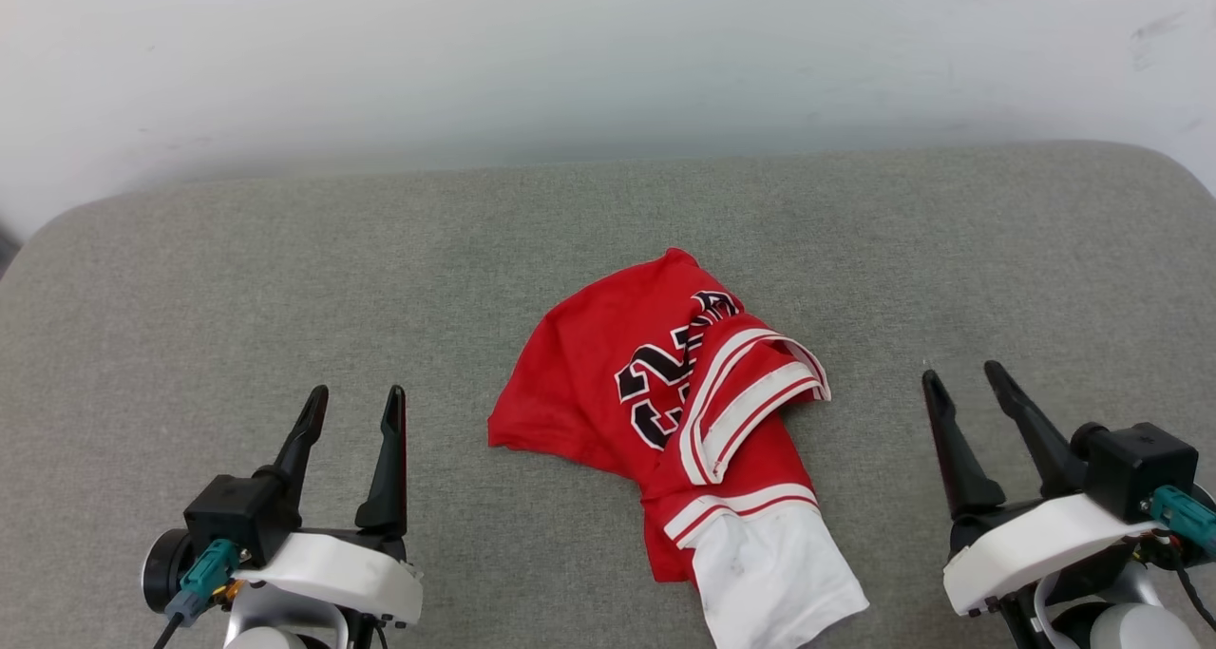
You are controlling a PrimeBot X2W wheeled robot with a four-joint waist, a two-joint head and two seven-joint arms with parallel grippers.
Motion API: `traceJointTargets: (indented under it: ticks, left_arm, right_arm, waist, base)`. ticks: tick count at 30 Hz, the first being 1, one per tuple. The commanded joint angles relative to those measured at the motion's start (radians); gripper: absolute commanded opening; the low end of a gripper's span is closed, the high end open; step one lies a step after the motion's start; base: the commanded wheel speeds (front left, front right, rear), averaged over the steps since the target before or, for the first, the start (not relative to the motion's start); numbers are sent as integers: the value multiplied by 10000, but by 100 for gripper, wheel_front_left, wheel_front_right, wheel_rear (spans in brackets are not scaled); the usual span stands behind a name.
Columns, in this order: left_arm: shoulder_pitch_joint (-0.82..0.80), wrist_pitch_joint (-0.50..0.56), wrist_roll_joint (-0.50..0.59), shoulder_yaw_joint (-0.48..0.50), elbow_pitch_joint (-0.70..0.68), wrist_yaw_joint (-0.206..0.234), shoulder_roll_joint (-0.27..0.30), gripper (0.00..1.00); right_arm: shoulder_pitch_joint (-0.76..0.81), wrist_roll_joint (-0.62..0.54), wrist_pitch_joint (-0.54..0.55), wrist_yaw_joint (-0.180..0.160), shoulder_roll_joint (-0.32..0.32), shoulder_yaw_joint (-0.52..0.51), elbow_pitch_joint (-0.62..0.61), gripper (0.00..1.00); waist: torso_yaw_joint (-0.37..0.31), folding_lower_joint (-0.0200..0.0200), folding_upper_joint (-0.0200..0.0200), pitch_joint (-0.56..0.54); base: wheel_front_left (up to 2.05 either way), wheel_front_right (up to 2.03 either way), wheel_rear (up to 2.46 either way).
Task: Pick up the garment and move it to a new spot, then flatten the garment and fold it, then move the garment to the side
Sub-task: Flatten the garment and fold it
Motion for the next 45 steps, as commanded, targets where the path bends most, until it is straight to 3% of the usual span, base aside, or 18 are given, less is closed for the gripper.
traceJointTargets:
  ticks: [1,11,15,18,19,20,26,33,40,41,42,43,45]
  left_arm:
    - [102,11,23,-33,-43,0,15,100]
    - [131,65,-45,-104,-69,27,83,100]
    - [112,73,-86,-105,-54,11,107,100]
    - [51,70,-68,-130,-65,15,108,100]
    - [-39,59,-54,-158,-43,-5,106,100]
    - [-79,53,-48,-179,-41,-15,94,100]
    - [-278,9,-11,-236,-9,-69,-20,100]
    - [-547,-39,-8,-240,105,-194,-208,100]
    - [-810,-75,51,-160,277,-396,-422,100]
    - [-834,-79,73,-153,312,-435,-443,100]
    - [-847,-82,91,-140,348,-445,-471,100]
    - [-860,-83,105,-122,386,-475,-490,100]
    - [-882,-86,138,-62,414,-519,-544,100]
  right_arm:
    - [33,-15,-54,-3,39,9,37,100]
    - [5,121,357,-3,-66,16,78,100]
    - [-46,437,1151,-3,-246,271,104,100]
    - [-181,767,2195,-3,-562,756,14,100]
    - [-332,1239,3634,-3,-944,1455,-65,100]
    - [-401,1401,4153,-3,-1129,1754,-108,100]
    - [-965,2323,6207,-3,-1762,3063,-501,100]
    - [-1803,2733,7181,-3,-2086,4566,-170,100]
    - [-2398,2908,7516,-3,-2124,5240,637,100]
    - [-2435,2975,7558,-3,-2116,5267,711,49]
    - [-2476,3010,7589,-3,-2106,5283,751,29]
    - [-2512,3012,7593,-3,-2111,5294,779,0]
    - [-2606,3016,7489,-3,-2123,5261,726,0]
  waist:
    - [21,0,0,-7]
    - [73,0,0,-46]
    - [83,0,0,-28]
    - [107,0,0,35]
    - [165,0,0,93]
    - [201,0,0,129]
    - [490,0,0,380]
    - [869,0,0,827]
    - [1114,0,0,1233]
    - [1133,0,0,1259]
    - [1150,0,0,1275]
    - [1161,0,0,1283]
    - [1162,0,0,1279]
  base:
    - [0,0,0]
    - [0,0,0]
    - [0,0,0]
    - [0,0,0]
    - [0,0,0]
    - [0,0,0]
    - [0,0,0]
    - [0,0,0]
    - [0,0,0]
    - [0,0,0]
    - [0,0,0]
    - [0,0,0]
    - [0,0,0]
